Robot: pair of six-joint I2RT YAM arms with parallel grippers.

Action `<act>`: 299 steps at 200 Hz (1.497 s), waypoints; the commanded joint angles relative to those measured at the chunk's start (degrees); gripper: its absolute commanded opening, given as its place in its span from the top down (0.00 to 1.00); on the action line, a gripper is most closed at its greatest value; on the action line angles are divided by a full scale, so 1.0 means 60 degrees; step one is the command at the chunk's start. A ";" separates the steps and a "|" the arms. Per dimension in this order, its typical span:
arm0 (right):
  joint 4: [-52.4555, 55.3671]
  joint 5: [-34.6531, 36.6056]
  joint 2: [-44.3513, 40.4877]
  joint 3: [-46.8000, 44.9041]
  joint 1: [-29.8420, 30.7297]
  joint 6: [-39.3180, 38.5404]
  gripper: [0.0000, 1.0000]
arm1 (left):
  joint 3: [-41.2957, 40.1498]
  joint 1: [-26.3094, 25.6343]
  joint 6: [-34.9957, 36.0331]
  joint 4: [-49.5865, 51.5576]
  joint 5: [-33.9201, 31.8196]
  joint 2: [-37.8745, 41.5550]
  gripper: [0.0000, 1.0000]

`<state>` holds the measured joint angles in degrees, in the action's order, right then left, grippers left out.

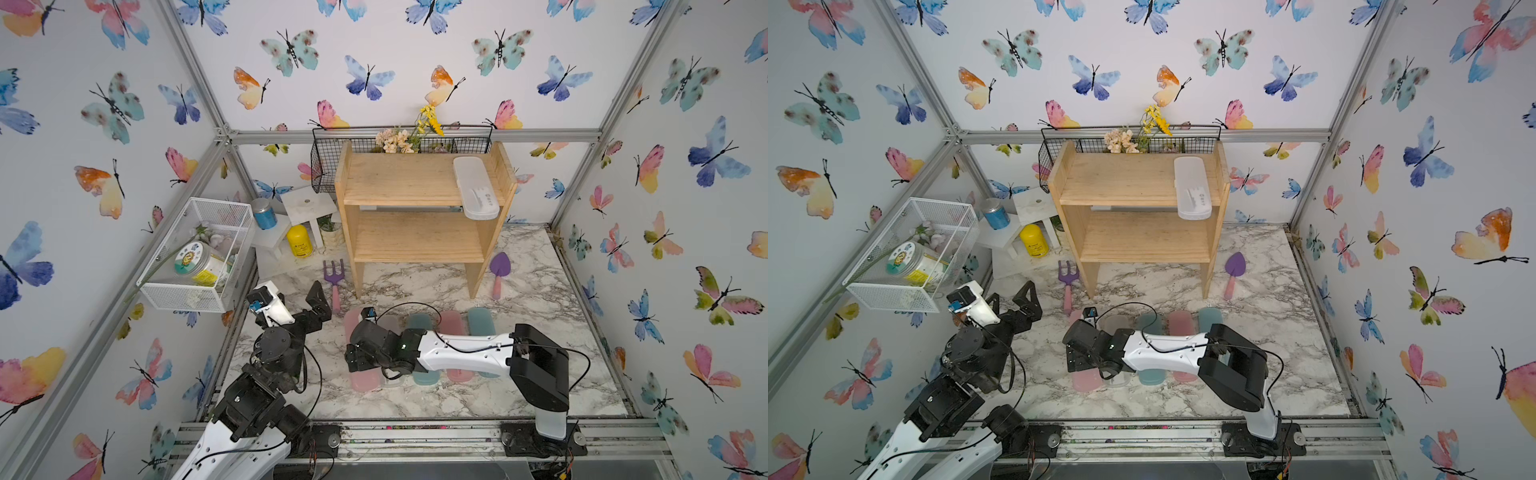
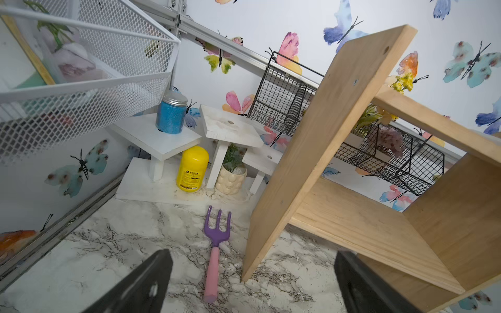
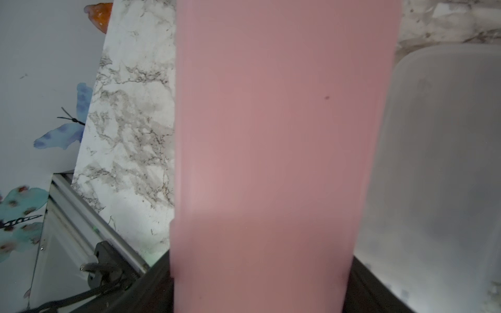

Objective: Remove the pencil cases from the shelf
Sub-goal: Place the pencil case at the center of the board, then pick up the pencil case from the shelf.

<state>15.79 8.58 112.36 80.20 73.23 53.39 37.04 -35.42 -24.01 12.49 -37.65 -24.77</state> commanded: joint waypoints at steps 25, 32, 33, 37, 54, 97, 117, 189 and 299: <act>0.0661 0.0802 0.1200 0.1444 -0.0002 0.0192 0.17 | -0.0484 0.0000 -0.0386 0.0247 -0.0155 0.0496 0.01; 0.0727 0.0846 0.1397 0.1616 0.0002 0.0184 0.17 | -0.0490 0.0000 -0.0374 0.0261 -0.0143 0.0496 0.01; 0.0732 0.0851 0.1421 0.1646 -0.0001 0.0184 0.17 | -0.0490 0.0000 -0.0376 0.0262 -0.0142 0.0496 0.01; 0.0769 0.0862 0.1530 0.1712 -0.0001 0.0184 0.17 | -0.0489 -0.0002 -0.0378 0.0276 -0.0122 0.0496 0.01; 0.0974 0.0954 0.1912 0.2044 -0.0004 0.0155 0.16 | -0.0500 0.0000 -0.0411 0.0306 -0.0062 0.0482 0.01; 0.1087 0.0861 0.2395 0.2346 -0.0003 0.0097 0.12 | -0.0547 0.0000 -0.0448 0.0320 -0.0017 0.0495 0.01; 0.1118 0.0855 0.2435 0.2366 -0.0003 0.0067 0.08 | -0.0548 -0.0002 -0.0470 0.0349 -0.0023 0.0496 0.01; 0.0502 0.1052 0.0822 0.1394 0.0008 -0.0469 0.01 | -0.0034 0.0000 -0.0558 0.0311 0.0214 0.0278 0.01; 0.0825 0.3566 -0.4283 -0.1730 -0.0970 -0.2315 0.01 | 0.0805 0.0000 -0.1268 -0.0918 0.2611 -0.1207 0.01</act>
<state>17.82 26.79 90.87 73.06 70.98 42.19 39.92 -35.42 -29.69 10.70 -28.73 -29.58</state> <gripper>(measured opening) 0.990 0.987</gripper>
